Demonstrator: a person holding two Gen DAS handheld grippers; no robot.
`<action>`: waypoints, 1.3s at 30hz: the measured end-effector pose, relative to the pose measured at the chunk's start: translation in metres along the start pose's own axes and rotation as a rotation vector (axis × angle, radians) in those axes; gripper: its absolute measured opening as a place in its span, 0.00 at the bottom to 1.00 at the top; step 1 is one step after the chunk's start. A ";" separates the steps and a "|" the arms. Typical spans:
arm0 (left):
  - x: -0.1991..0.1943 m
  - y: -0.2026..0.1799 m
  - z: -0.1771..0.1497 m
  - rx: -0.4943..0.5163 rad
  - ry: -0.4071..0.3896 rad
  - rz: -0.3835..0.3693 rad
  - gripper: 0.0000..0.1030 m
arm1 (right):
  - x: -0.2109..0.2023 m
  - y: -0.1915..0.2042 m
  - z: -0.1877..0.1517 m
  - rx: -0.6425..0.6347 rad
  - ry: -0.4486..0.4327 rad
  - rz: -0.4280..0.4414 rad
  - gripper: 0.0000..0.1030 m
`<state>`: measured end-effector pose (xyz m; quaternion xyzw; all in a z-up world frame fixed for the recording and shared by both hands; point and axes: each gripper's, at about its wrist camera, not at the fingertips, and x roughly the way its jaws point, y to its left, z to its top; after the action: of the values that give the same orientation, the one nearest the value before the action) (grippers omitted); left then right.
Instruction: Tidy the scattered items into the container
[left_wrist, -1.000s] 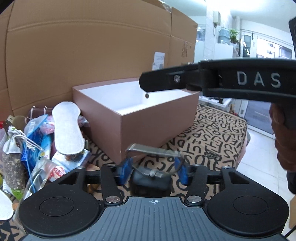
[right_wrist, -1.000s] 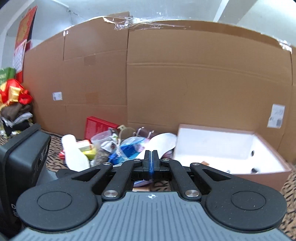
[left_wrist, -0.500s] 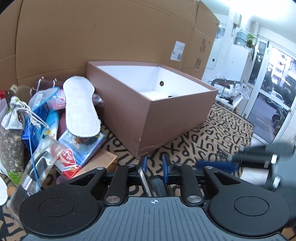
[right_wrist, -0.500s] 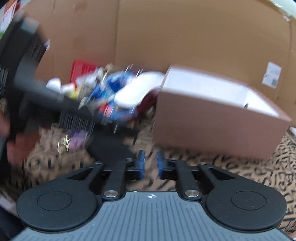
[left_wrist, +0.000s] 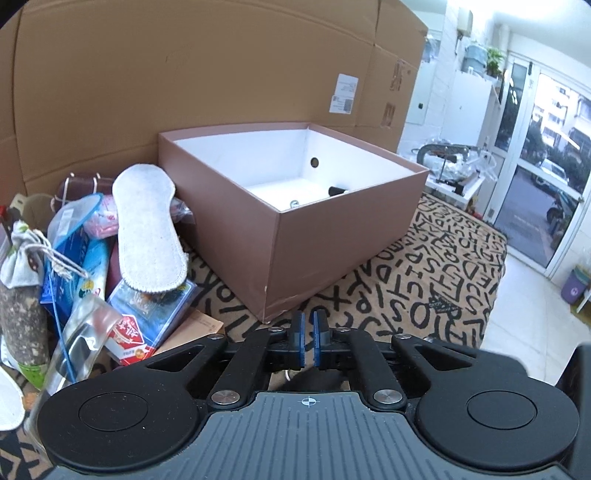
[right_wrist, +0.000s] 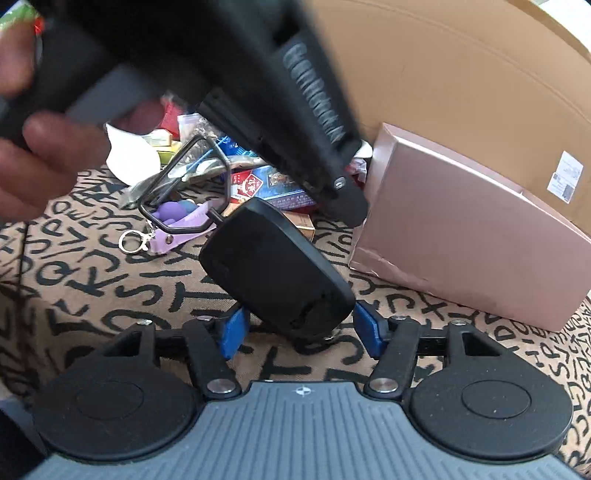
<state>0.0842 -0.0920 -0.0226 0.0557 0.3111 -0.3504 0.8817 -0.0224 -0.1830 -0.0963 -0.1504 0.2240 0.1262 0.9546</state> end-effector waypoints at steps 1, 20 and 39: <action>0.001 0.000 0.000 0.003 0.006 0.002 0.01 | 0.001 0.002 -0.001 -0.002 -0.010 -0.004 0.60; -0.022 0.048 -0.048 -0.157 0.092 0.097 0.62 | 0.019 -0.026 0.010 -0.061 -0.014 0.180 0.75; 0.009 0.042 -0.040 -0.146 0.120 0.051 0.58 | 0.024 -0.026 0.009 0.202 0.048 0.153 0.68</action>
<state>0.0965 -0.0535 -0.0651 0.0201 0.3863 -0.3005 0.8718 0.0105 -0.1997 -0.0937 -0.0387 0.2690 0.1721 0.9469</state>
